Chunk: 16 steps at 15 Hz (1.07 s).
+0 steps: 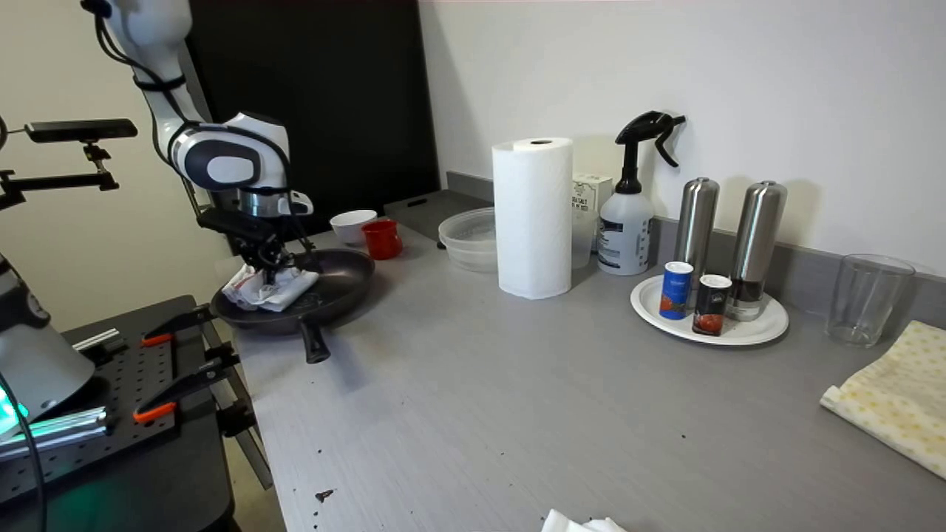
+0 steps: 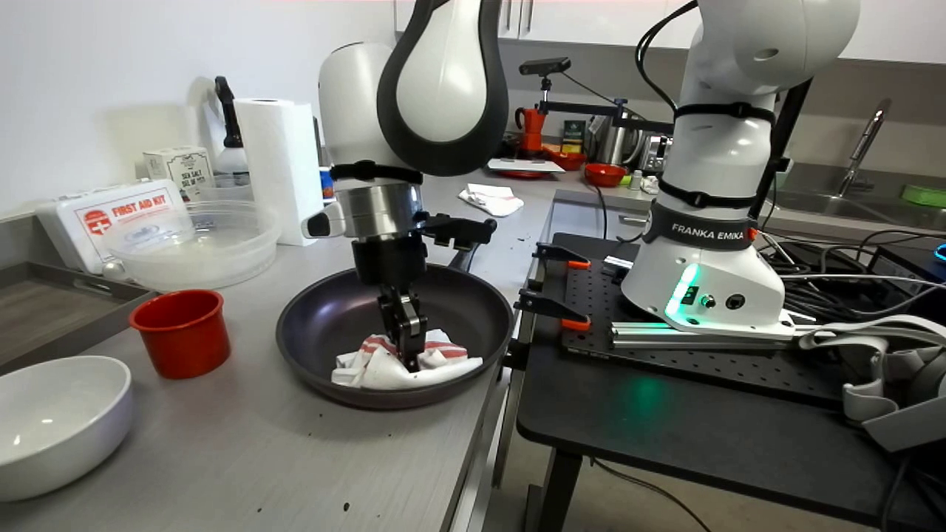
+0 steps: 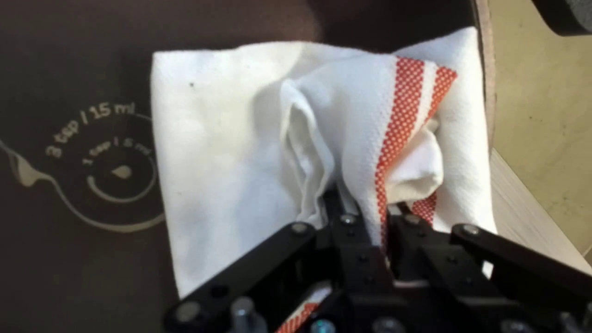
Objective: Use the white tea towel to wipe the grey pan
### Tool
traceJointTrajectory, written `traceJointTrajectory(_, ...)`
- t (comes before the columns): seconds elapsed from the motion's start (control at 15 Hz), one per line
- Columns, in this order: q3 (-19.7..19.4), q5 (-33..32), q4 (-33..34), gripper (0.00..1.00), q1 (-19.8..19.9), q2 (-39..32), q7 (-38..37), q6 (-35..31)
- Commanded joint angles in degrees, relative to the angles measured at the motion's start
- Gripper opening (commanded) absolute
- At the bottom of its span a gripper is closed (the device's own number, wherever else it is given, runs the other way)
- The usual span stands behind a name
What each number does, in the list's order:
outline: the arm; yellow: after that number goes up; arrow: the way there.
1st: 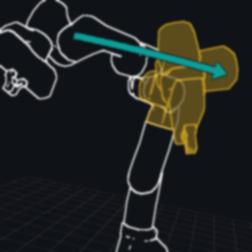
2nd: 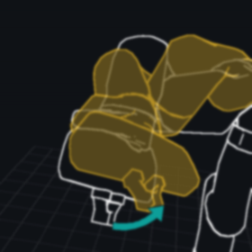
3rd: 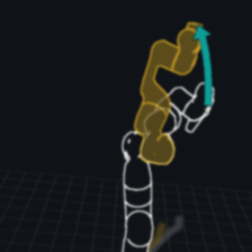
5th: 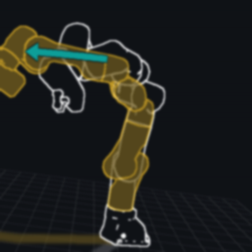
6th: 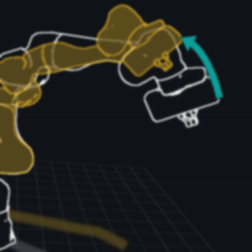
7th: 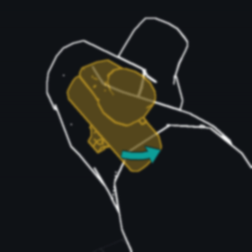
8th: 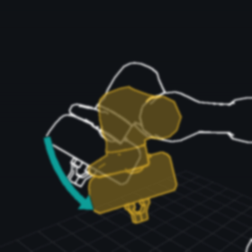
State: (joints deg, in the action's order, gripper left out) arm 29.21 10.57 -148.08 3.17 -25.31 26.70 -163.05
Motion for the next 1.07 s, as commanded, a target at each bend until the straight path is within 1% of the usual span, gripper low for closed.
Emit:
traceJointTrajectory(0.0, 3.13, 0.11, 1.42, 0.03, 1.15, 0.46, -0.03, 4.03)
traceJointTrajectory(0.27, 5.95, 1.03, 2.15, 0.03, 0.94, 2.28, -0.10, 5.78)
traceJointTrajectory(0.6, 9.35, 1.53, 2.15, 0.03, -0.32, 5.89, -1.04, 5.86)
traceJointTrajectory(0.8, 10.37, 1.06, 1.94, 0.03, -2.30, 8.24, -2.23, 5.60)
traceJointTrajectory(1.0, 10.30, 0.22, 2.17, 0.03, -5.60, 10.16, -4.37, 5.42)
